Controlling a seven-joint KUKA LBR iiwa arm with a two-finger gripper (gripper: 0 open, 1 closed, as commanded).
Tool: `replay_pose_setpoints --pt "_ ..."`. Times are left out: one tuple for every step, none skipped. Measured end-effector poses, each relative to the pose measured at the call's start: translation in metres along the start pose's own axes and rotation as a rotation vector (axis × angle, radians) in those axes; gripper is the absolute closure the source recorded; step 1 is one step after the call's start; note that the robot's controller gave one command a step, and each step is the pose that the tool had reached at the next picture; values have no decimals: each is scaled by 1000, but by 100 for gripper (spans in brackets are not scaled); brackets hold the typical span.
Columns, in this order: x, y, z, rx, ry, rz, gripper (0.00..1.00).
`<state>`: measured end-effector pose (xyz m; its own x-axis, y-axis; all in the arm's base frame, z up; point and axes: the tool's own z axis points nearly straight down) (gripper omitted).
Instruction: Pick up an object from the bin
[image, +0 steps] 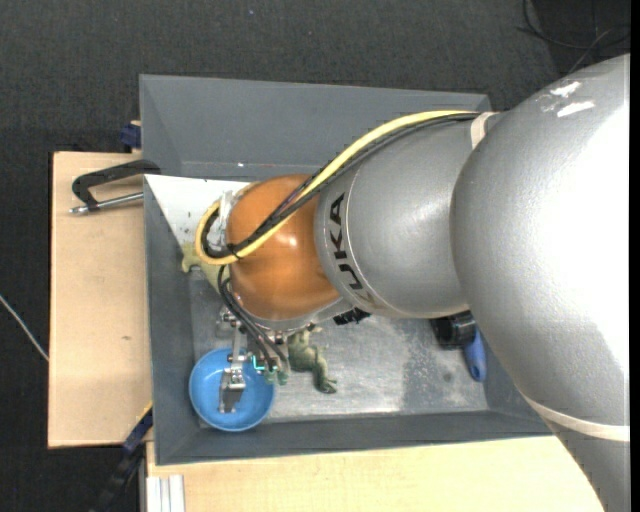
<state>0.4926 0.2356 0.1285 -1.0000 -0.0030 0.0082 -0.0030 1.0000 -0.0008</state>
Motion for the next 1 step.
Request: replay_pose_setpoints --pt "-6 -12 57 -1 -9 -261 0"
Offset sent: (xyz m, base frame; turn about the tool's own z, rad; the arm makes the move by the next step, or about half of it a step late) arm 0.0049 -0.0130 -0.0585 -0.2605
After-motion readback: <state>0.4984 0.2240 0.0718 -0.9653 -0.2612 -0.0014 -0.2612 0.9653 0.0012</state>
